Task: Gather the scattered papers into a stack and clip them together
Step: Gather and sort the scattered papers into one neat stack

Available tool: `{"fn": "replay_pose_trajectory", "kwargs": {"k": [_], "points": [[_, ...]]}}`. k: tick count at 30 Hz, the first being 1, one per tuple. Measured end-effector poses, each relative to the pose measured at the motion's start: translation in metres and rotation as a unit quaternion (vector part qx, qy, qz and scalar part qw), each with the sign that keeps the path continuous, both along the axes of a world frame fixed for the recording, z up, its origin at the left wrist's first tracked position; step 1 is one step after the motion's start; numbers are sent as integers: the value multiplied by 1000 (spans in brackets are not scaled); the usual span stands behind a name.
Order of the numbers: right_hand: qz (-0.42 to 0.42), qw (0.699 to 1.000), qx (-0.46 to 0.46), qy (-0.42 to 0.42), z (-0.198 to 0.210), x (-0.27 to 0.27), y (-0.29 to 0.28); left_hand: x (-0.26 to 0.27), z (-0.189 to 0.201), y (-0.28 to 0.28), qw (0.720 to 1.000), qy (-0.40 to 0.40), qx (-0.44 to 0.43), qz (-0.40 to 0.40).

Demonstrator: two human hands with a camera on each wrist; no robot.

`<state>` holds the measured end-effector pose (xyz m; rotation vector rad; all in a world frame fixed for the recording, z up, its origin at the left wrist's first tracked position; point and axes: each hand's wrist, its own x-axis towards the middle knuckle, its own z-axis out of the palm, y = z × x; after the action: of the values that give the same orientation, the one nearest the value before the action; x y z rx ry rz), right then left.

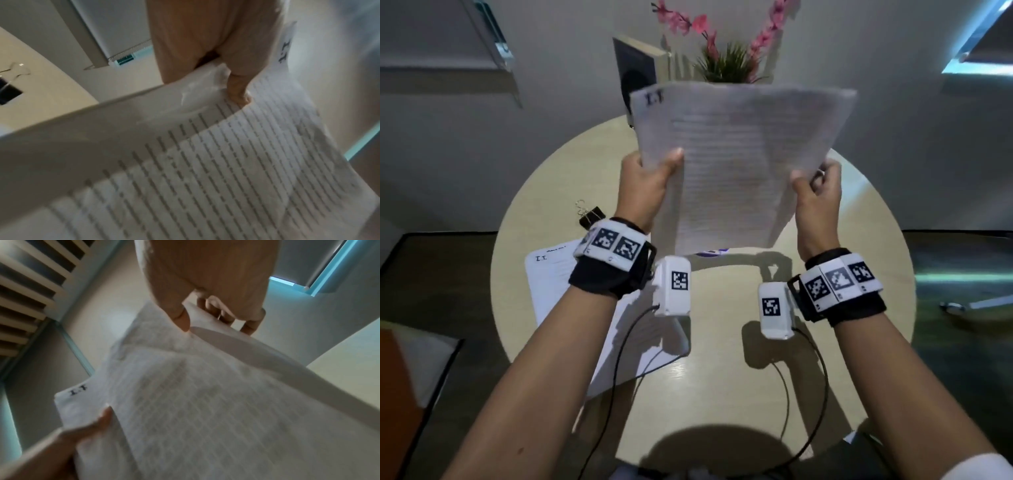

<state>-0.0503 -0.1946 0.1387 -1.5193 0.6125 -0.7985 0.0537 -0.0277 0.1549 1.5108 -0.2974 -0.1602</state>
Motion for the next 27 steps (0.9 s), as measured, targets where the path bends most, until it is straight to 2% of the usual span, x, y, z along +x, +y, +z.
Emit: {"fn": "replay_pose_trajectory", "kwargs": {"k": [3, 4, 7, 10, 13, 15, 16, 17, 18, 19, 23, 25, 27], "points": [[74, 992, -57, 90, -12, 10, 36, 28, 14, 36, 996, 17, -28, 83], [109, 984, -77, 117, -19, 13, 49, 41, 8, 51, 993, 24, -1, 118], [202, 964, -29, 171, -42, 19, 96, 71, -33, 104, 967, 105, 127, 195], [259, 924, -36, 278, -89, 30, 126, 67, -71, 147, 930, 165, 253, 211], [294, 855, -90, 419, -120, 34, 139, 47, -106, 173, 883, 221, 372, 184], [298, 804, -149, 493, -132, 30, 146, 29, -130, 185, 823, 281, 477, 128], [301, 787, -181, 508, -136, 27, 150, 18, -138, 188, 792, 291, 528, 95], [305, 778, -200, 512, -136, 23, 156, 10, -143, 186, 776, 287, 556, 86], [310, 777, -205, 509, -137, 20, 161, 2, -147, 184, 775, 297, 550, 91], [312, 788, -182, 500, -136, 16, 166, -6, -147, 181, 790, 314, 515, 112], [288, 852, -53, 434, -124, 3, 164, -11, -140, 157, 854, 321, 392, 121], [218, 897, -67, 378, -107, 1, 155, -10, -119, 139, 891, 280, 337, 120], [146, 938, -116, 293, -81, 5, 139, -5, -86, 118, 941, 178, 248, 148]]}}
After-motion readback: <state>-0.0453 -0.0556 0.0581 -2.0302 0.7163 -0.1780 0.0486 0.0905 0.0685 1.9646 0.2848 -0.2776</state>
